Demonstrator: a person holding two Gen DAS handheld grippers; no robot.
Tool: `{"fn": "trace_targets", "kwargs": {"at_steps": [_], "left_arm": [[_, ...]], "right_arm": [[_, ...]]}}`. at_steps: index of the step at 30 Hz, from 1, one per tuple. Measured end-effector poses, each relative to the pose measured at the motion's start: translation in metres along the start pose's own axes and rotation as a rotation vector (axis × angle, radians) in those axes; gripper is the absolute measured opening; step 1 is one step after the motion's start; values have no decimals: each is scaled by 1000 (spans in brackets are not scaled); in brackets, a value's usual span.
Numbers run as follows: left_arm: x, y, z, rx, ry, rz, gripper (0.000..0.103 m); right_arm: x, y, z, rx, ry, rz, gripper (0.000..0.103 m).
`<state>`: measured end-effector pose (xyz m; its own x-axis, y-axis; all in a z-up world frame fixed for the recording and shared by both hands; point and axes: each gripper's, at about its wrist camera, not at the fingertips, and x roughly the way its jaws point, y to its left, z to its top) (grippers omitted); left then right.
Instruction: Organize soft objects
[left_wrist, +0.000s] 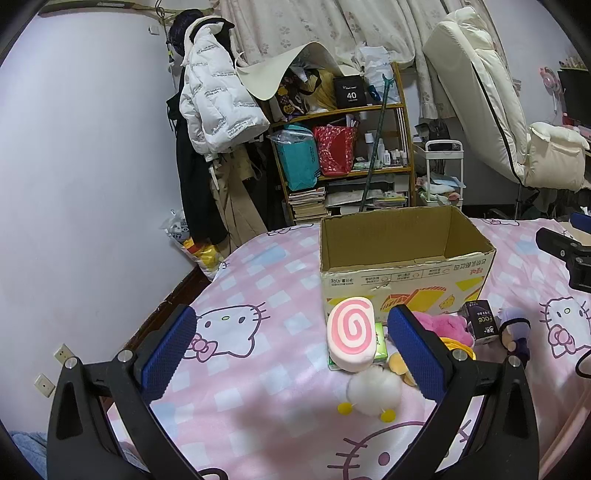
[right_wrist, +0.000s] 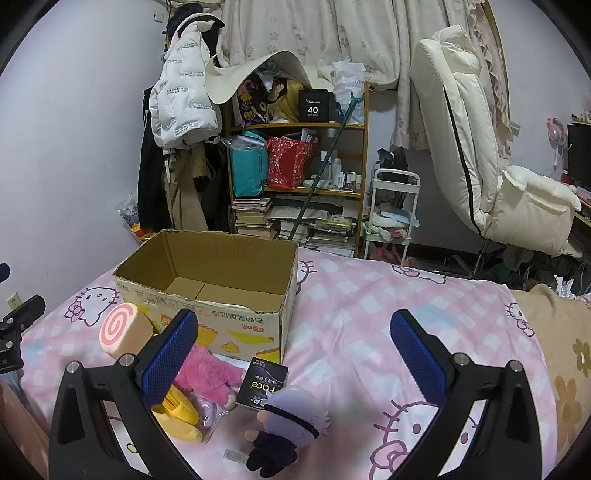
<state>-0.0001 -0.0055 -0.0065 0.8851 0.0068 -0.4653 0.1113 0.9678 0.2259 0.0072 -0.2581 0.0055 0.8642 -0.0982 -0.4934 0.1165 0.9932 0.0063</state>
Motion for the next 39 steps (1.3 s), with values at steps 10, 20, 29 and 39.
{"fn": "trace_targets", "kwargs": {"at_steps": [10,20,29,39], "left_arm": [[1,-2,-3,7,0,-1,102],[1,-2,-4,13,3,-5,102],[0,-2,-4,17,2,-6,102],[0,-2,-3,11,0,-2,102]], "right_arm": [[1,1,0,3,8,-3,103],[0,2,0,3,8,-2,103],[0,2,1,5,10,-3,103],[2,2,-3,6,8,-5,103]]}}
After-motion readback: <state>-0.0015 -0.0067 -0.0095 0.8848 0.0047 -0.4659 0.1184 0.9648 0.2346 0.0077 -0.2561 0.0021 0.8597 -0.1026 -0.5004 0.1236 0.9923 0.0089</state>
